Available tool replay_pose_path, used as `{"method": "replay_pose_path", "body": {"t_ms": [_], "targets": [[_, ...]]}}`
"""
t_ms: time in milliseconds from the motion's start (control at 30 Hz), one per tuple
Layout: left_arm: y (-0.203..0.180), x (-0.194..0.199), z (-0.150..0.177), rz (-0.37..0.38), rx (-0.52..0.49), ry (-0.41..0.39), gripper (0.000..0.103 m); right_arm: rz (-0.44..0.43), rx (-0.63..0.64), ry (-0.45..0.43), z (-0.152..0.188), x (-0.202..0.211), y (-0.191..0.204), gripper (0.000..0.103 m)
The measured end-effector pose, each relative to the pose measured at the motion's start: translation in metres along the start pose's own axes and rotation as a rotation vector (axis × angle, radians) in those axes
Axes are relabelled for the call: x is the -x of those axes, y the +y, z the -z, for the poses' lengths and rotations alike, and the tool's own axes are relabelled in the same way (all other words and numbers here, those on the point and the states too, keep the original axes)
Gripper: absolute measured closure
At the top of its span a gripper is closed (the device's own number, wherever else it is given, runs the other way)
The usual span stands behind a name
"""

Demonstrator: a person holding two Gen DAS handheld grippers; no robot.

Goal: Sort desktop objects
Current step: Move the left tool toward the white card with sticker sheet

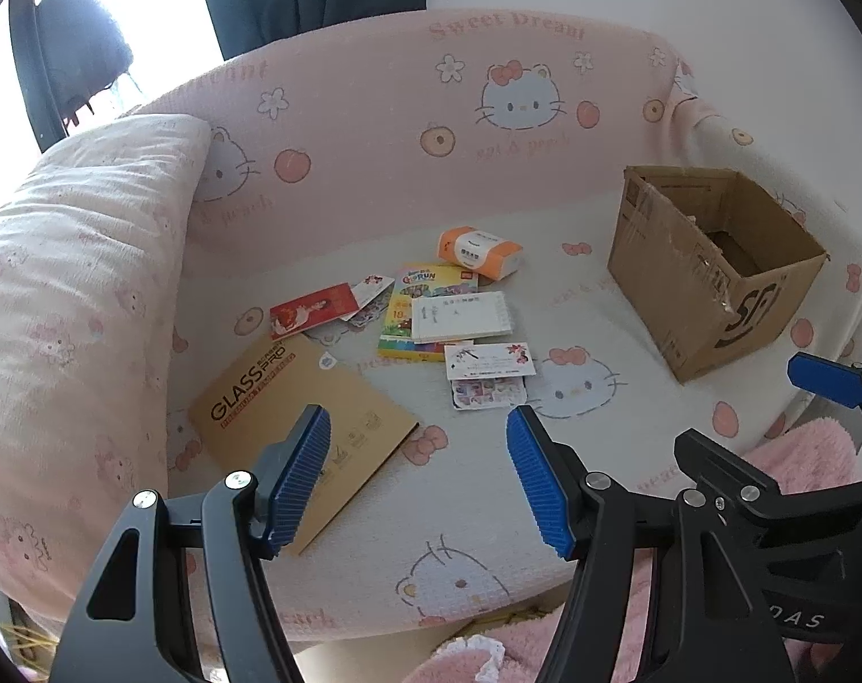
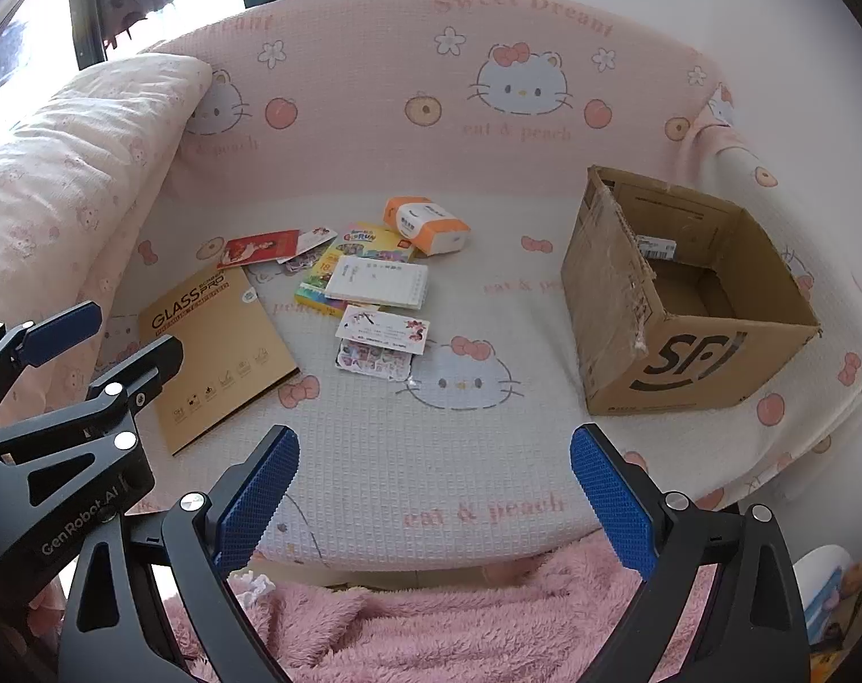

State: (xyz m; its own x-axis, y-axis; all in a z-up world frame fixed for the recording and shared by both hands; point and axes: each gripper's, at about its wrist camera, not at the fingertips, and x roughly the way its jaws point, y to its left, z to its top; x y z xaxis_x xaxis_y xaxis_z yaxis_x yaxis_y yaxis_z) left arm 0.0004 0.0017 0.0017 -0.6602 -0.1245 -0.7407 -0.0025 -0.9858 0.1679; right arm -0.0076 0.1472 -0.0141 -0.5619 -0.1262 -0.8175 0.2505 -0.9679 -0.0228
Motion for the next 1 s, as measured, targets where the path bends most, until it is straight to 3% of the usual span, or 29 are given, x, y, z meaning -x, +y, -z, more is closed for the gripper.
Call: {"method": "replay_pose_path", "body": {"t_ms": [167, 333, 600, 1000], "targets": [[-0.01, 0.007, 0.0, -0.077, -0.06, -0.034, 0.034, -0.004, -0.006, 0.0, 0.0, -0.001, -0.002, 0.007], [-0.011, 0.004, -0.002, -0.012, -0.025, -0.004, 0.034, -0.008, -0.012, -0.001, 0.0, -0.002, -0.005, 0.007], [-0.008, 0.0, 0.0, -0.01, -0.014, -0.012, 0.034, -0.015, -0.022, -0.001, -0.001, -0.003, -0.009, 0.007], [0.006, -0.035, -0.004, 0.019, 0.027, 0.034, 0.034, -0.086, -0.098, 0.073, -0.007, -0.045, -0.022, 0.007]]}}
